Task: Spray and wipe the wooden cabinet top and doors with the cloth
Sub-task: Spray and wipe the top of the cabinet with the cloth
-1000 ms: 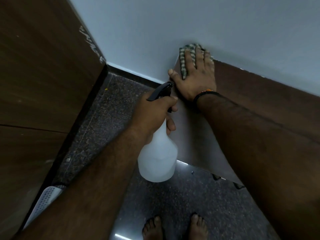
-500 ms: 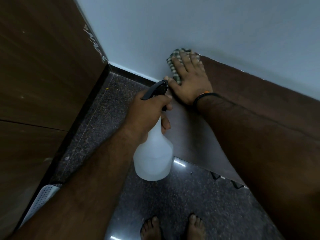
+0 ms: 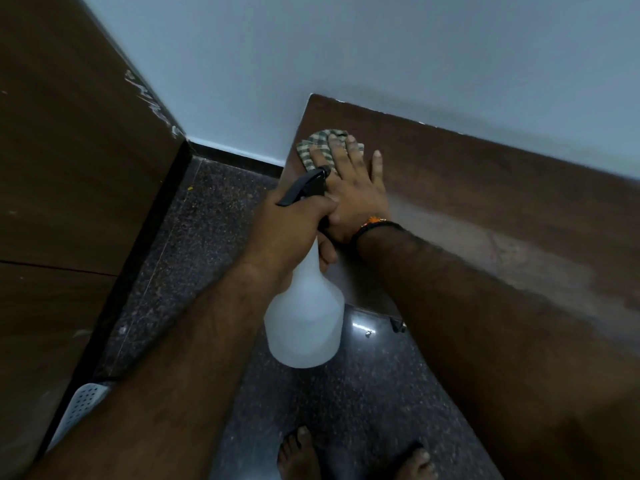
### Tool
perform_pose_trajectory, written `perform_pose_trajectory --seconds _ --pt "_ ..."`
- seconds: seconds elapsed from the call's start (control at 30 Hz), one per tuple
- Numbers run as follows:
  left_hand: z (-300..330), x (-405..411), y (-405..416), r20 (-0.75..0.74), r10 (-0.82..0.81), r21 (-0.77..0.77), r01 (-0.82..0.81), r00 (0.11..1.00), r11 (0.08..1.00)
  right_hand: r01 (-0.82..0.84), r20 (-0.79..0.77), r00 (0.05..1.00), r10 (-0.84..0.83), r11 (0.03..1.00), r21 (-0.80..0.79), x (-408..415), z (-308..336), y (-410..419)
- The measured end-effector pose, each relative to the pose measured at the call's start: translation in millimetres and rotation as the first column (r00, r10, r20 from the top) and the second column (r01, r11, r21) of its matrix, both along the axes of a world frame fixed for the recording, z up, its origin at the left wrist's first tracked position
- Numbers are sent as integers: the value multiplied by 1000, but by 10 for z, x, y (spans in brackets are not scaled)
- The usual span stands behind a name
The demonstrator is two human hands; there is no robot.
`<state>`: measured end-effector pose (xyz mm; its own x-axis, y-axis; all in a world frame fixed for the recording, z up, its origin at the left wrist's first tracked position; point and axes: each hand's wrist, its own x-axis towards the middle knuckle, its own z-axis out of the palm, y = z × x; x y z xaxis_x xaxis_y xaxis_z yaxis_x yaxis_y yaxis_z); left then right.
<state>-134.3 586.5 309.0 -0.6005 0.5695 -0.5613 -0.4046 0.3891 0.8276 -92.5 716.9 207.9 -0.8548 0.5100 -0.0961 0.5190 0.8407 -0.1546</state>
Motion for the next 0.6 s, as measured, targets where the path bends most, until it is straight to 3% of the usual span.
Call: perform_pose_trajectory --seconds 0.33,0.6 --pt "73 601 306 10 -43 2 43 999 999 219 -19 975 -220 975 -39 1048 42 497" --pt "116 1446 823 12 -170 7 170 985 985 394 7 919 -394 919 -34 2315 54 1051"
